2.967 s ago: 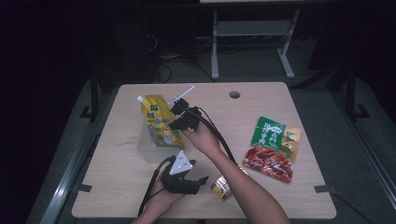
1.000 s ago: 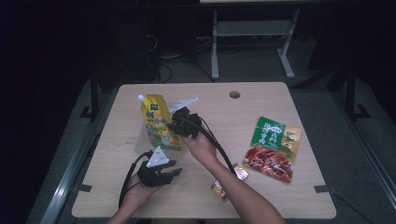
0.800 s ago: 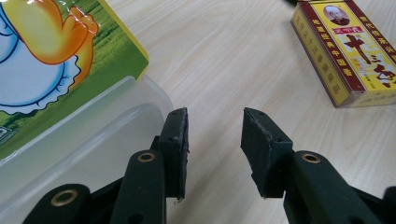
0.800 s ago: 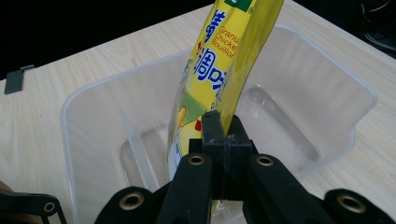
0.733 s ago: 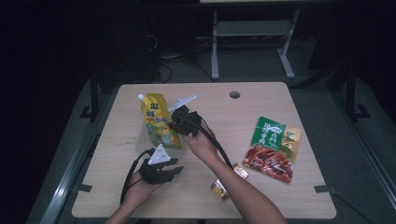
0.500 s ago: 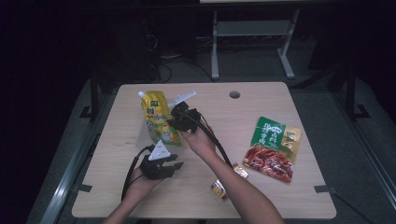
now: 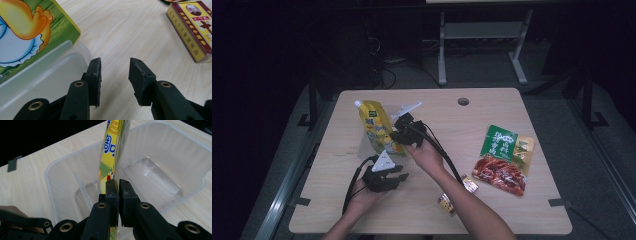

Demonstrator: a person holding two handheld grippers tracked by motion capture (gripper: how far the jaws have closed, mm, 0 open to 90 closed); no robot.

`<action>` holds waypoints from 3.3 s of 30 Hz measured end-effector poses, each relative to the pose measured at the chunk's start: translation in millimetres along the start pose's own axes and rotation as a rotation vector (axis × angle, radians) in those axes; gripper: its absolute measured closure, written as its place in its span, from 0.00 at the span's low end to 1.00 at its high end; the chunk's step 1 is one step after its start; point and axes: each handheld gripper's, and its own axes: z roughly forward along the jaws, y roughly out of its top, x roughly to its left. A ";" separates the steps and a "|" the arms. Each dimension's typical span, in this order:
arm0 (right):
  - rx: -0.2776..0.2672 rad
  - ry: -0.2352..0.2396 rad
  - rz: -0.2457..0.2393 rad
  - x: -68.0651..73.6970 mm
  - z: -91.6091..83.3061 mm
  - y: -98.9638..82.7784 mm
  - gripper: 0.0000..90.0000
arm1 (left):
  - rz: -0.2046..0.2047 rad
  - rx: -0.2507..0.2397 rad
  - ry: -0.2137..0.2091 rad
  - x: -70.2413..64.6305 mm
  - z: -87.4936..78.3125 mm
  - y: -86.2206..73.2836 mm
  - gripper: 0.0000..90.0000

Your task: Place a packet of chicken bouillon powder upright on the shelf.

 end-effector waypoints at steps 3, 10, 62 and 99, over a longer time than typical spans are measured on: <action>0.002 -0.011 -0.002 1.0 1.4 -1.0 0.98 | -0.001 -0.001 -0.003 0.1 1.2 -0.1 0.69; 0.048 -0.066 -0.031 6.3 12.3 -4.4 1.00 | -0.008 -0.002 -0.008 0.7 1.9 0.5 0.69; -0.046 0.020 0.111 -62.2 -132.0 -122.8 0.47 | 0.072 -0.005 -0.161 -70.2 22.0 31.4 0.42; -0.084 -0.075 0.217 -80.6 -168.3 -191.2 0.39 | 0.085 0.176 -0.107 -135.9 85.9 48.5 0.34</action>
